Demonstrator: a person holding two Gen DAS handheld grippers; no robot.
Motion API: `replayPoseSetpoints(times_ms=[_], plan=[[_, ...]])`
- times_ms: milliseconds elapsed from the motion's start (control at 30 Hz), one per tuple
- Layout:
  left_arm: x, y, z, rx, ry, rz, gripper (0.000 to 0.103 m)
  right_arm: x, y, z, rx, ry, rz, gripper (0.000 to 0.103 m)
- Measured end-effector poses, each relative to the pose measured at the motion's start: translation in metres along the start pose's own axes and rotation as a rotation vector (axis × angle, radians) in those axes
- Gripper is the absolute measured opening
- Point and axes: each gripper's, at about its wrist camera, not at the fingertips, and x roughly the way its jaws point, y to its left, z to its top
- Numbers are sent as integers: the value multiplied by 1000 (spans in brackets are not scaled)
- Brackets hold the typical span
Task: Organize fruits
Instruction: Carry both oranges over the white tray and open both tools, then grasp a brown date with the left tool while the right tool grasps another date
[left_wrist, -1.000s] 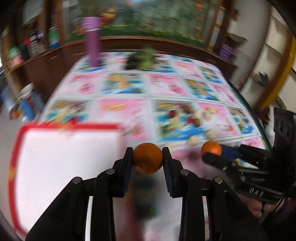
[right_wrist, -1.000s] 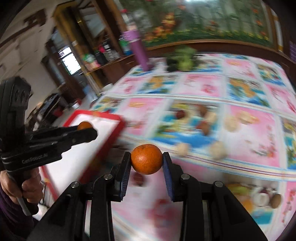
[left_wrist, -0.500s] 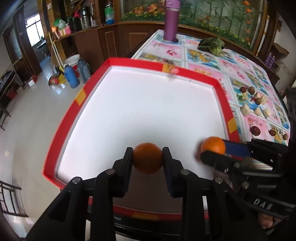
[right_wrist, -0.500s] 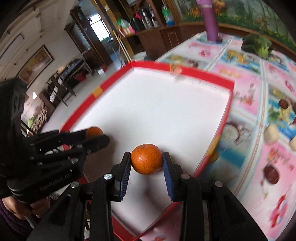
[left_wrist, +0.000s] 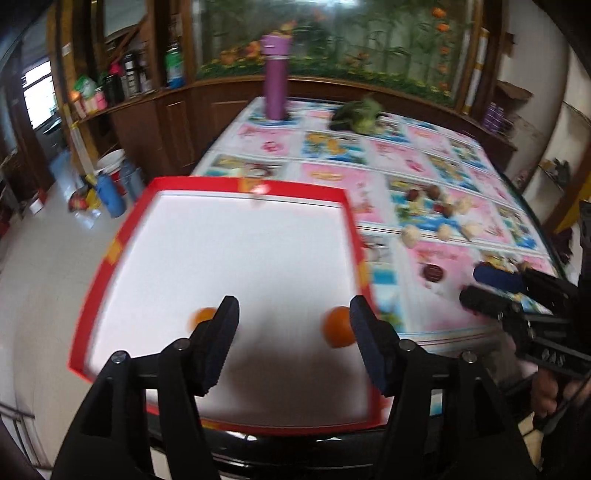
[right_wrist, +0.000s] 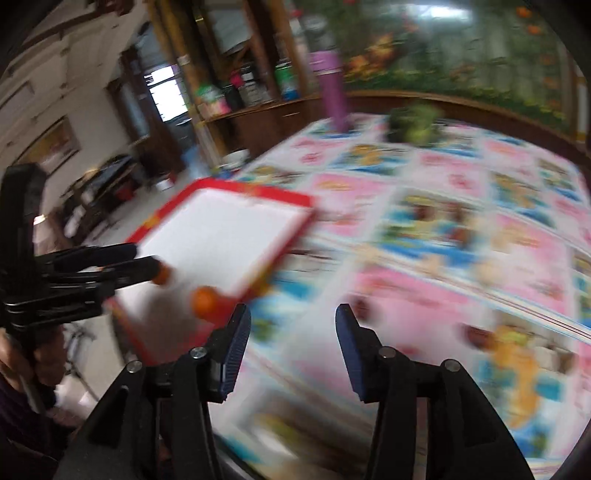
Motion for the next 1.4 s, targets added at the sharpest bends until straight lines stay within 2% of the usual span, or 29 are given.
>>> replayPoseSetpoints(times_ms=[133,233,333,400,600,733,833,900,1033,1133,1267,1400], plan=[[18,-45,4,67,46,-71,64,-21,-50,-12,66,-9,-102,47],[34,-78,11,110,73,-103,64,-20,-73,-15,73,25,-154,47],[49,-99,17,133,90,-120,64,-10,-88,-18,88,46,-166,46],[63,-110,21,141,116,-118,64,-7,-96,-19,102,56,-163,40],[97,-118,29,115,177,-131,63,6,-100,-20,86,89,-203,31],[109,-126,31,128,191,-145,63,11,-104,-21,88,109,-220,20],[117,-131,31,139,201,-157,58,10,-103,-21,84,116,-239,15],[121,-133,31,143,210,-159,47,10,-103,-21,85,116,-242,15],[125,-135,31,156,191,-155,40,9,-105,-21,101,111,-231,15],[124,-134,30,165,173,-154,30,8,-106,-20,116,109,-231,15],[122,-133,27,179,153,-155,30,7,-104,-21,158,109,-187,15],[112,-120,28,149,127,-153,30,3,-93,-17,167,102,-154,15]])
